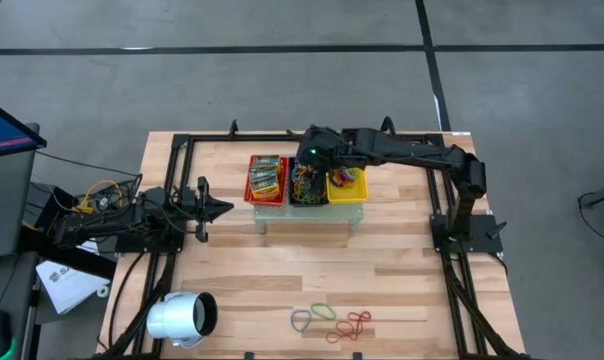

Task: Pick & Place Office Desk Supplies
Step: Put the green rubber band into the black bin on the shelf

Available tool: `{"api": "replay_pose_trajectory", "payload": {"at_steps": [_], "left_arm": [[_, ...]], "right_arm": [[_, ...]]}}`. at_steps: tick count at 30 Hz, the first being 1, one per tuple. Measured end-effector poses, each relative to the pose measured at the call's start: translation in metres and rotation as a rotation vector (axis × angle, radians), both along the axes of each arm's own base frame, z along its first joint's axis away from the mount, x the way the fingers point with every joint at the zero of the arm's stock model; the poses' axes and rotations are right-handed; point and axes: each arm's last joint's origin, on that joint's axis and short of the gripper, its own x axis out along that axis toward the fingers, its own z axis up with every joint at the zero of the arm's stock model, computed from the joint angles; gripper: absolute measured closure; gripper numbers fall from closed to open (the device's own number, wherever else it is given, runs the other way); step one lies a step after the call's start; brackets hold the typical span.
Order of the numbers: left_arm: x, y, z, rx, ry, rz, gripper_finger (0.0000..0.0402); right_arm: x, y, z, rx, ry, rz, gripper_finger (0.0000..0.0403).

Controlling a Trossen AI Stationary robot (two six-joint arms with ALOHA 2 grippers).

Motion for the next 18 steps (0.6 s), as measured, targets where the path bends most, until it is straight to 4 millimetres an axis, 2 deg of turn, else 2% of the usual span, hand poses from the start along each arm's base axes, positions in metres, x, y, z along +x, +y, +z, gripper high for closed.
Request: {"api": "replay_pose_trajectory", "payload": {"at_steps": [4,7,12,18], "left_arm": [[0.000,0.000,0.000,0.000,0.000,0.000,0.0394],[0.000,0.000,0.000,0.000,0.000,0.000,0.0394],[0.000,0.000,0.000,0.000,0.000,0.000,0.0394],[0.000,0.000,0.000,0.000,0.000,0.000,0.0394]], "right_arm": [[-0.001,0.020,0.014,0.220,-0.047,0.089,0.0154],[0.000,0.052,0.014,0.314,-0.029,0.130,0.0154],[0.003,0.123,-0.010,0.346,0.069,0.251,0.0154],[0.007,0.205,-0.051,0.387,0.186,0.317,0.0154]]}}
